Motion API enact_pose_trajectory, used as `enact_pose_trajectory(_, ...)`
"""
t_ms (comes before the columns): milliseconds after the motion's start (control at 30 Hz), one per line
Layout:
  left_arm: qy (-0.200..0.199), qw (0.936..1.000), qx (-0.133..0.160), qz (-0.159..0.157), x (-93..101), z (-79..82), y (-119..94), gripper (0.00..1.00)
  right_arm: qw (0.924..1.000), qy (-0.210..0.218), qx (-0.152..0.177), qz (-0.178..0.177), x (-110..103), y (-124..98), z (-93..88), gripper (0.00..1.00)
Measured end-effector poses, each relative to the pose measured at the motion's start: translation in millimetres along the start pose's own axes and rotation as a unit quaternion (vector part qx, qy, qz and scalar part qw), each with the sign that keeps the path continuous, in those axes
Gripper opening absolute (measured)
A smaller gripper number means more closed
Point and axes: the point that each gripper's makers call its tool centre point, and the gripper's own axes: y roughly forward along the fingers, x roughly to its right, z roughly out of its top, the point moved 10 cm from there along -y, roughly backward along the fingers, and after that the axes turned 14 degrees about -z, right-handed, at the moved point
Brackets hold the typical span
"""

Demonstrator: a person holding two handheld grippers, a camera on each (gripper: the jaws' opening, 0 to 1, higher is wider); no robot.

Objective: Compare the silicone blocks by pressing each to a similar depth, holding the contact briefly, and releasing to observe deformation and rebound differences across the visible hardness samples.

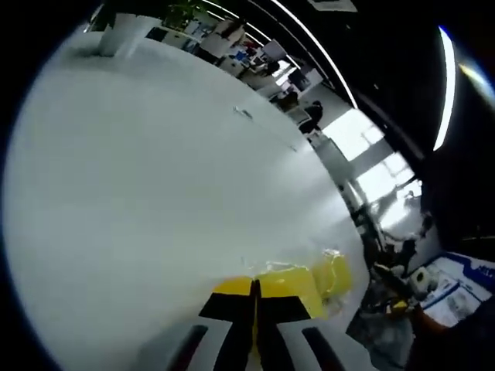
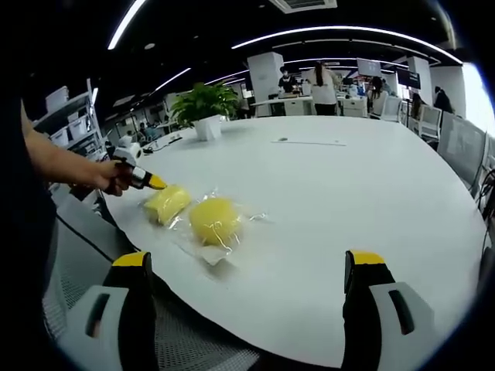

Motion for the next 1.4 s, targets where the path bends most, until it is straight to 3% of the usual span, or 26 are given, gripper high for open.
enact_pose_trajectory(367,0.017,0.9994,0.006,-0.029,23.3,8.9,-8,0.0,1.0,-0.001,0.001,-0.001,2,-2,0.2,0.96)
enact_pose_trajectory(467,0.0,0.9994,0.002,-0.033,32.3,13.2,-10,0.0,1.0,-0.002,0.002,0.0,2,-2,0.6,0.96)
enact_pose_trajectory(800,0.059,0.9949,0.025,-0.078,78.3,33.7,-12,0.0,0.9999,-0.005,0.008,0.004,-1,0,6.1,0.96)
enact_pose_trajectory(967,0.133,0.989,-0.005,-0.065,89.7,35.9,-11,0.0,0.9999,-0.007,0.012,0.007,-3,0,8.7,0.96)
enact_pose_trajectory(1100,0.13,0.9887,0.005,-0.074,97.0,39.5,-14,0.0,0.9998,-0.003,0.02,0.005,-3,-1,12.2,0.96)
enact_pose_trajectory(1400,0.165,0.9822,0.018,-0.088,123.3,56.8,-25,0.0,0.9995,-0.001,0.031,0.006,-4,-2,17.4,0.96)
